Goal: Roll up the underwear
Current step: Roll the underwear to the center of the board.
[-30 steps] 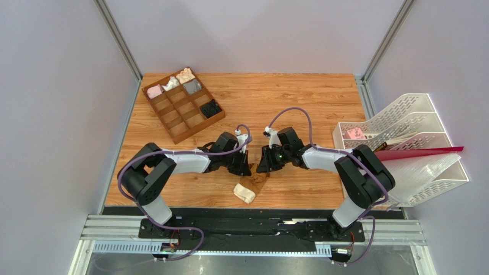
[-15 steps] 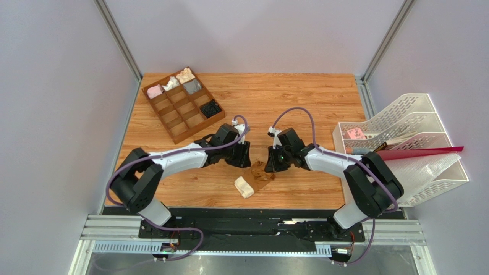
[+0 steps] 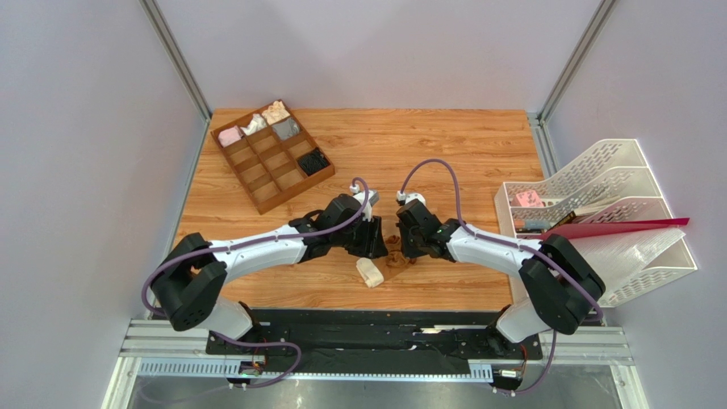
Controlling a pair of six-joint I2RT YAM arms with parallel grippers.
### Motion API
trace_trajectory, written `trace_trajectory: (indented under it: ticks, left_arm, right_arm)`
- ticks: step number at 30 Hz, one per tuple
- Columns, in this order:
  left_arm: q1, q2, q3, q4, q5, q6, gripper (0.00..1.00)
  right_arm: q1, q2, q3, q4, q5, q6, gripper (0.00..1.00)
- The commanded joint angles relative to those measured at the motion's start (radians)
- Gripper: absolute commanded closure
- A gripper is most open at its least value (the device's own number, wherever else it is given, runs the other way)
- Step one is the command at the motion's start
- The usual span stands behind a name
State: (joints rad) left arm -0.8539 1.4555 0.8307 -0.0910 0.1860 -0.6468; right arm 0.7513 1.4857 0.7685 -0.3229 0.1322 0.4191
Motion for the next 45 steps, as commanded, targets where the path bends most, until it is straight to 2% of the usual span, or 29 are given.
trace_trajectory:
  ticks: [1,6,17,30,34,40,45]
  left_arm:
    - [-0.017,0.052,-0.018,0.122,0.044,-0.096,0.48]
    - [-0.024,0.121,-0.025,0.218,0.053,-0.125,0.48]
    - [-0.025,0.264,0.016,0.249,0.043,-0.137,0.49]
    - [-0.025,0.321,0.022,0.22,0.013,-0.126,0.5]
    - [-0.025,0.307,0.022,0.226,0.023,-0.119,0.49]
    - [-0.025,0.184,0.039,0.111,0.001,-0.079,0.46]
    - [-0.025,0.057,0.025,0.025,-0.034,-0.07,0.45]
  right_arm:
    - [0.037,-0.033,0.035,-0.018,0.148,0.07,1.0]
    - [0.068,-0.051,0.045,-0.033,0.185,0.104,1.0]
    - [0.117,-0.099,0.045,-0.045,0.23,0.142,1.0]
    - [0.164,-0.171,-0.035,0.082,0.135,0.221,1.0]
    - [0.171,-0.144,-0.049,0.074,0.171,0.236,1.0]
    - [0.184,-0.085,-0.029,0.009,0.297,0.237,1.0]
    - [0.195,-0.07,-0.017,-0.004,0.336,0.247,1.0]
